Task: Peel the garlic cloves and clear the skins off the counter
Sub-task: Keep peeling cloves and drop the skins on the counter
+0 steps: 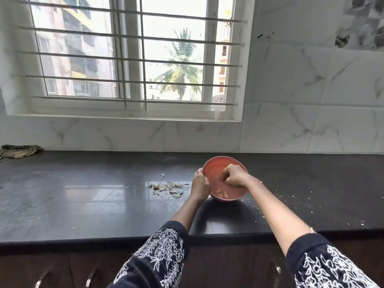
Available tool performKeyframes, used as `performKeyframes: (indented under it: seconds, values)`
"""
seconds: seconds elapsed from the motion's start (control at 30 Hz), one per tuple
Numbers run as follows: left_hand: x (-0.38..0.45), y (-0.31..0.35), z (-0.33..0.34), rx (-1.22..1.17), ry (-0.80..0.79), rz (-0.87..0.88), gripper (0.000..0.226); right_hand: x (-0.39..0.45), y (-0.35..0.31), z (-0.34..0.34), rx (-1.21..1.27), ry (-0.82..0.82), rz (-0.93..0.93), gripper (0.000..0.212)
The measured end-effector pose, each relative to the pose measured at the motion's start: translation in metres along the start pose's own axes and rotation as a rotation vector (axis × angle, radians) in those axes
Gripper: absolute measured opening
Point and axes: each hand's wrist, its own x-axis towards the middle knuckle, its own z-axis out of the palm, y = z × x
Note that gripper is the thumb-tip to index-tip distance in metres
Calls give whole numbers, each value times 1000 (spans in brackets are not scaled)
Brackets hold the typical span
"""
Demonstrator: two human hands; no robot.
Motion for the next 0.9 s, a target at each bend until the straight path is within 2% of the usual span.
performKeyframes:
  seconds: [0.23, 0.43, 0.53, 0.67, 0.73, 0.8, 0.9]
  values:
    - [12, 15, 6, 33, -65, -120, 33, 10, -3, -5, 70, 206, -65, 30]
    - [21, 22, -5, 54, -223, -297, 48, 23, -11, -7, -74, 65, -36, 24]
    - [26, 16, -18, 25, -213, -277, 54, 29, -15, -4, -65, 132, -30, 24]
    - [32, -12, -47, 118, 5, -84, 28, 39, -40, 4, -91, 313, -121, 29]
    - [29, -28, -62, 177, 128, 2, 25, 43, -58, 11, -117, 364, -219, 33]
    - [22, -47, -79, 245, 237, 43, 31, 48, -82, 24, -104, 361, -317, 36]
    - [22, -76, -96, 391, 362, 27, 34, 53, -109, 46, -61, 270, -382, 36]
